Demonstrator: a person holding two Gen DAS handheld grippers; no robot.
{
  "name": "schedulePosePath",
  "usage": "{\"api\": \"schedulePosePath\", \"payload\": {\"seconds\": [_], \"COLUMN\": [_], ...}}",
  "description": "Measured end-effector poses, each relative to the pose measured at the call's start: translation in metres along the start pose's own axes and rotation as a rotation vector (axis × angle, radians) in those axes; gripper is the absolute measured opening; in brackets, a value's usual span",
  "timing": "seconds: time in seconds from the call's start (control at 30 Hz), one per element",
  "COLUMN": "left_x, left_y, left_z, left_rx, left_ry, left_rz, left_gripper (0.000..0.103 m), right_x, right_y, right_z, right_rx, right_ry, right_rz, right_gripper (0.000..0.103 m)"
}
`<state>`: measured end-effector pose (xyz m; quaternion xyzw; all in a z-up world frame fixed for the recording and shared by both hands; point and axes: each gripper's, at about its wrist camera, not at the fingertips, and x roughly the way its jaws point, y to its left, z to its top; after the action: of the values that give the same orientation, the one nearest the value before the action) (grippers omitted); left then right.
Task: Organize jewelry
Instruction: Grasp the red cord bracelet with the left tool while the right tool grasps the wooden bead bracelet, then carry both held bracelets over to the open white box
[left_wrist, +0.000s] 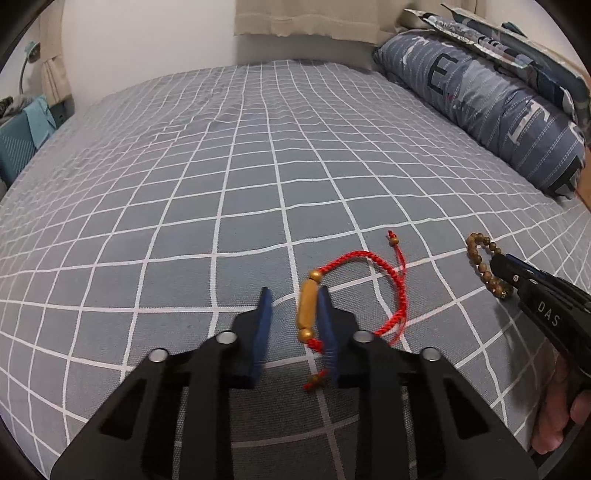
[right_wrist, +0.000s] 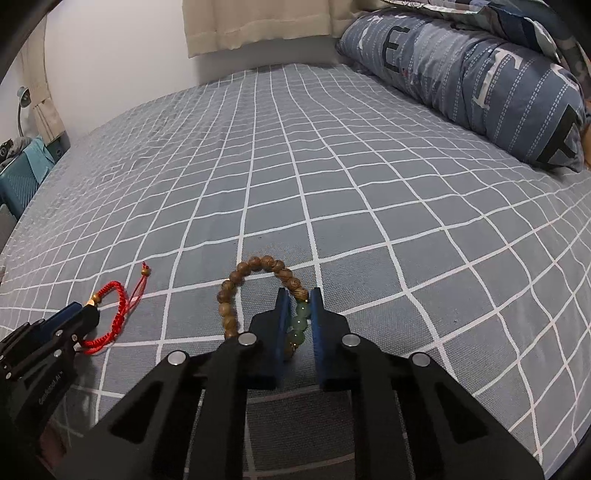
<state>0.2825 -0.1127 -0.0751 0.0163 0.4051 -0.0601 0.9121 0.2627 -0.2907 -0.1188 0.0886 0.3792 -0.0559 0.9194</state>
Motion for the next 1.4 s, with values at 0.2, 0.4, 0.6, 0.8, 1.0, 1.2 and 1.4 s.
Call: {"api": "schedulePosePath", "payload": {"seconds": [0.2, 0.4, 0.6, 0.8, 1.0, 1.2, 1.4], "left_x": [0.0, -0.003, -0.012, -0.03, -0.062, -0.094, -0.122], "left_y": [-0.001, 0.0, 0.002, 0.007, 0.016, 0.028, 0.04], "left_z": [0.0, 0.0, 0.006, 0.013, 0.021, 0.022, 0.017], "left_rx": [-0.004, -0.005, -0.007, -0.018, -0.028, -0.038, -0.044], "left_ry": [-0.001, -0.009, 0.002, 0.002, -0.036, -0.052, -0.06], "left_rz": [0.017, 0.023, 0.041, 0.047, 0.038, 0.054, 0.08], "left_gripper": [0.009, 0.009, 0.009, 0.009, 0.009, 0.009, 0.009], "right_x": [-0.001, -0.003, -0.017, -0.04, -0.068, -0.097, -0.129], "right_y": [0.001, 0.003, 0.007, 0.016, 0.029, 0.043, 0.058], "right_z": [-0.001, -0.001, 0.005, 0.01, 0.011, 0.009, 0.003], "right_rx": [-0.005, -0.016, -0.035, -0.042, -0.064, -0.067, -0.062], "right_ry": [-0.009, -0.014, -0.033, -0.048, -0.085, -0.095, -0.095], "right_rz": [-0.002, -0.013, -0.025, -0.013, -0.014, 0.003, -0.007], "right_gripper": [0.009, 0.009, 0.009, 0.008, 0.008, 0.008, 0.008]}}
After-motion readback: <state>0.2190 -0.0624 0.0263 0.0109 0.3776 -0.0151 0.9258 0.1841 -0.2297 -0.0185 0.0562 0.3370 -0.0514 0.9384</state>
